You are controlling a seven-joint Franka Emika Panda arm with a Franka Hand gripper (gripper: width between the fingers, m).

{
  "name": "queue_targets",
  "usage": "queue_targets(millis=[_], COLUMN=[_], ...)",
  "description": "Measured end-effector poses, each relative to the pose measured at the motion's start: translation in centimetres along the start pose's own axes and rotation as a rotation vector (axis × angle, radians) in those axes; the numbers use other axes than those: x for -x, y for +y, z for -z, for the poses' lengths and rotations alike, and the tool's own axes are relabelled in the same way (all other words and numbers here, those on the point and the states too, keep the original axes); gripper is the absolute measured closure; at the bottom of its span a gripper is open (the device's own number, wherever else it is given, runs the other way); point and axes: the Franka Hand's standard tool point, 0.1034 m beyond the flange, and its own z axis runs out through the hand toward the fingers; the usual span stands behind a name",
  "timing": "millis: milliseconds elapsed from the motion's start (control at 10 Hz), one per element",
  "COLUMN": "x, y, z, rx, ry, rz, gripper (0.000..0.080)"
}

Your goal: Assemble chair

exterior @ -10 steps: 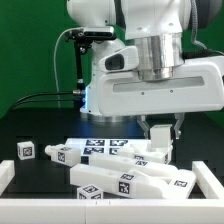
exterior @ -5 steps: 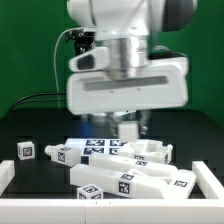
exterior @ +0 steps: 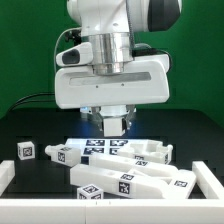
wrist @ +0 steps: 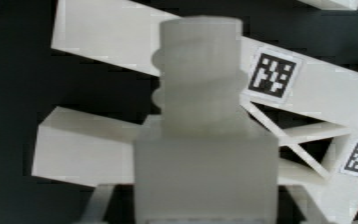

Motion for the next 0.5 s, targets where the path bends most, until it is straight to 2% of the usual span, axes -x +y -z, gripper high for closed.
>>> queue_targets(millis=[100, 200, 300, 400, 500], x=[0.7, 2.3, 4.3, 6.1, 5.9], y=[0.9, 2.7, 4.0, 4.3, 4.1], z=[-0.6, -1.2, -1.9, -2.8, -2.7], rx=[-0.003, -0.003, 0.010, 0.024, 0.019], ry=[-0.008, -0.028, -0.032, -0.033, -0.042], rz=[0.021, 0.041, 0.029, 0.027, 0.031], gripper=[0.0533, 0.0533, 0.0533, 0.0533, 0.0533])
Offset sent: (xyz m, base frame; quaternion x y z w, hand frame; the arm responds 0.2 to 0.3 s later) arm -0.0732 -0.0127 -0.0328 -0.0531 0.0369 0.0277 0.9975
